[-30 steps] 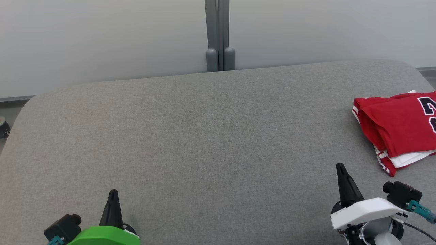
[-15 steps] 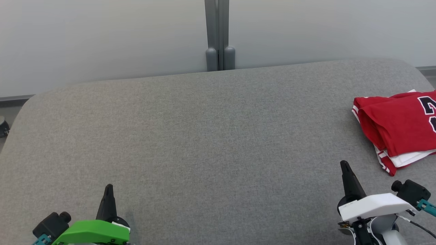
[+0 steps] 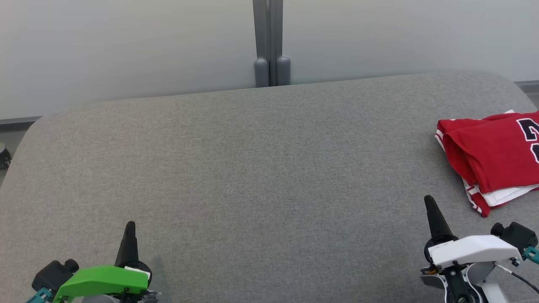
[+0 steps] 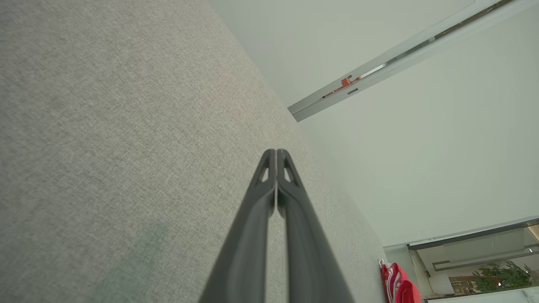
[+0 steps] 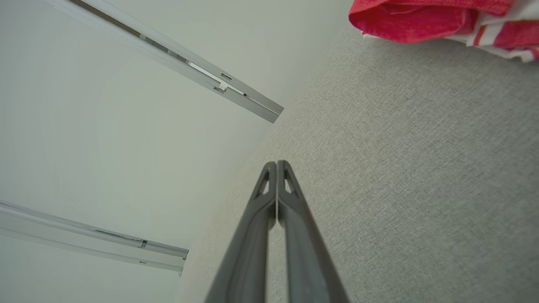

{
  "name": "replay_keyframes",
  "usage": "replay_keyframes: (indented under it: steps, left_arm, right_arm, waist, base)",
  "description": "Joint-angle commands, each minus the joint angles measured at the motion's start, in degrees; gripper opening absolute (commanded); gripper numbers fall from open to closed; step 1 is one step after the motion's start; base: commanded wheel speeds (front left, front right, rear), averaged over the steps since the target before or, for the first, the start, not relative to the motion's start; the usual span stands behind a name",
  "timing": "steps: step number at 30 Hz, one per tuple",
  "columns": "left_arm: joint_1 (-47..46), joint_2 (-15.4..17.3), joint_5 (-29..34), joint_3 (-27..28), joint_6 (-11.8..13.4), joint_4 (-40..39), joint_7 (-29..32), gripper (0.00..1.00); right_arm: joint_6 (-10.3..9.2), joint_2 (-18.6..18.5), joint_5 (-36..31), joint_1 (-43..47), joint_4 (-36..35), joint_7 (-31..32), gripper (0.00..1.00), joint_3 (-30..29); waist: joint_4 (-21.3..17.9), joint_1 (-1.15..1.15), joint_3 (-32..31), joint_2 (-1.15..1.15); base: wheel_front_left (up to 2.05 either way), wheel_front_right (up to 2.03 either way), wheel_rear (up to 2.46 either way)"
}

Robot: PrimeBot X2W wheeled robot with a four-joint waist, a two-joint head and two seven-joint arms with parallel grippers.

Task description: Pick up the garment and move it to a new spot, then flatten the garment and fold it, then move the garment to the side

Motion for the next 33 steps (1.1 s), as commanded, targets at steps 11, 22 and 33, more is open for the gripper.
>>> replay_keyframes:
  steps: [11,22,33]
  left_arm:
    - [-2.47,0.29,-6.98,1.61,-1.13,-0.79,1.89,0.0]
    - [-3.17,0.3,-12.58,2.72,-1.8,-0.85,3.55,0.0]
    - [-3.84,0.32,-17.4,3.67,-2.45,-0.9,4.99,0.0]
  right_arm:
    - [-0.03,-0.39,7.6,-1.87,-0.82,1.97,0.0,-1.09]
    - [-0.03,-0.38,13.66,-2.33,-0.86,3.57,0.0,-1.9]
    - [-0.02,-0.36,18.98,-2.65,-0.89,5.05,0.0,-2.68]
  waist:
    - [-0.03,0.0,0.15,0.0]
    - [-0.05,0.0,0.3,0.0]
    - [-0.08,0.0,0.44,0.0]
  base:
    - [0.0,0.0,0.0]
    - [0.0,0.0,0.0]
    - [0.0,0.0,0.0]
